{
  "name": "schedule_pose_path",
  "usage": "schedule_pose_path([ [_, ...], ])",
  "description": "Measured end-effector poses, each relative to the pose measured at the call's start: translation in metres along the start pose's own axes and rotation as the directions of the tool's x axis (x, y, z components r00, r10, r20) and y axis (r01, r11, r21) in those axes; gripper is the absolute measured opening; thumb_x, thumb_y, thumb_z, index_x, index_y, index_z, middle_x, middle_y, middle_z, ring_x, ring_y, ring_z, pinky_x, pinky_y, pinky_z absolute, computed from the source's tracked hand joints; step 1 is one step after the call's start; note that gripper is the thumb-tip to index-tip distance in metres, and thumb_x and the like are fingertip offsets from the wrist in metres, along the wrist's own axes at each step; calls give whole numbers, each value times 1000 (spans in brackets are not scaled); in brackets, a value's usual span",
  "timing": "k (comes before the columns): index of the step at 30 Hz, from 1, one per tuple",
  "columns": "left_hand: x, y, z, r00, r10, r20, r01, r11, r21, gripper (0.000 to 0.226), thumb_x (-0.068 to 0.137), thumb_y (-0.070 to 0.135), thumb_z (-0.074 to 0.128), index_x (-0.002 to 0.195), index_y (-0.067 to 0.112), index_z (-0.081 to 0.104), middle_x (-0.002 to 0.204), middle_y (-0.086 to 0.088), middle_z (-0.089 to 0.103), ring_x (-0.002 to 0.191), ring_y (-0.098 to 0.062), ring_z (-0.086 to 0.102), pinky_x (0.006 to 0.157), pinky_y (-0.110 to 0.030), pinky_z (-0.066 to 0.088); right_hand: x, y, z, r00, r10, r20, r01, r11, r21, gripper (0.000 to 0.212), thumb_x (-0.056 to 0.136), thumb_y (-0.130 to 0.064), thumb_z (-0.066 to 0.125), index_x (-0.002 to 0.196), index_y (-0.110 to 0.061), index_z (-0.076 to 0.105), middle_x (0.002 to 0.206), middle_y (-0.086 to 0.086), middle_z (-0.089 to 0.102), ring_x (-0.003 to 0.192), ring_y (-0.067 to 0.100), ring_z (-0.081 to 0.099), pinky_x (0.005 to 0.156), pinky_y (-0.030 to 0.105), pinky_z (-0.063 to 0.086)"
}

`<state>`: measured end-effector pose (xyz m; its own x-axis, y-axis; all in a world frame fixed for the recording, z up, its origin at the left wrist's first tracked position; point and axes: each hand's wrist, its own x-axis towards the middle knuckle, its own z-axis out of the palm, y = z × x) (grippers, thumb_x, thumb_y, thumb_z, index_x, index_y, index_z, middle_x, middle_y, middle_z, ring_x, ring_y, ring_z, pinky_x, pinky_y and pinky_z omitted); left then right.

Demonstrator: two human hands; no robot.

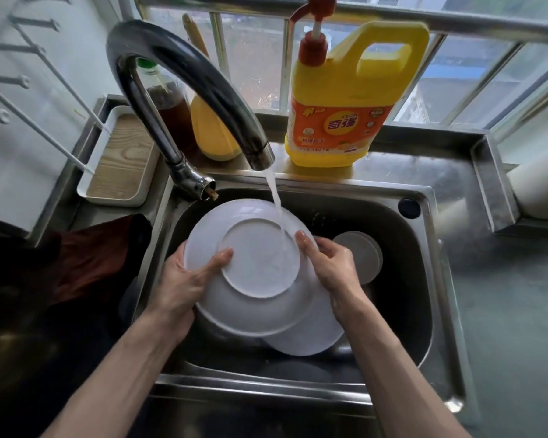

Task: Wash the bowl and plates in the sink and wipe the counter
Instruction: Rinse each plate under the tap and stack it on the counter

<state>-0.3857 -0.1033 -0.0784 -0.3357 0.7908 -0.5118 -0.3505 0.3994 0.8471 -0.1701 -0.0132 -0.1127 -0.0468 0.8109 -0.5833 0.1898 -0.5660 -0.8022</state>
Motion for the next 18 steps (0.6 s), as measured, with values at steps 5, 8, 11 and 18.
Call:
schedule_pose_path([
  [5, -1, -18, 8, 1000, 1, -22, -2, 1000, -28, 59, 81, 19, 82, 136, 18, 60, 122, -7, 74, 111, -25, 72, 88, -39, 61, -11, 9, -7, 989, 63, 137, -109, 926, 361, 38, 94, -32, 75, 126, -12, 70, 112, 13, 78, 104, 36, 74, 95, 53, 59],
  [8, 0, -26, 10, 993, 13, -120, 9, 985, 175, 72, 73, 42, 90, 134, 24, 56, 119, -1, 72, 108, -21, 70, 87, -38, 60, -12, 12, -14, 992, -2, 128, -56, 891, 451, 36, 93, -25, 75, 125, -9, 70, 116, 19, 75, 103, 38, 73, 93, 54, 59],
  [11, 6, -28, 20, 979, 99, -177, -39, 948, 317, 80, 69, 48, 88, 134, 24, 50, 120, 3, 64, 108, -15, 65, 80, -28, 54, -12, 8, -14, 994, -59, 97, 14, 910, 414, 34, 93, -27, 75, 123, -14, 72, 112, 17, 77, 93, 32, 75, 79, 45, 62],
  [18, 34, -32, 38, 928, 371, -29, -244, 665, 706, 90, 82, 75, 55, 158, 35, 26, 148, -1, 36, 132, -17, 42, 103, -41, 41, -13, -5, -14, 989, -137, 61, 113, 948, 298, 28, 94, -32, 76, 119, -20, 75, 106, 8, 79, 97, 31, 77, 80, 41, 62],
])
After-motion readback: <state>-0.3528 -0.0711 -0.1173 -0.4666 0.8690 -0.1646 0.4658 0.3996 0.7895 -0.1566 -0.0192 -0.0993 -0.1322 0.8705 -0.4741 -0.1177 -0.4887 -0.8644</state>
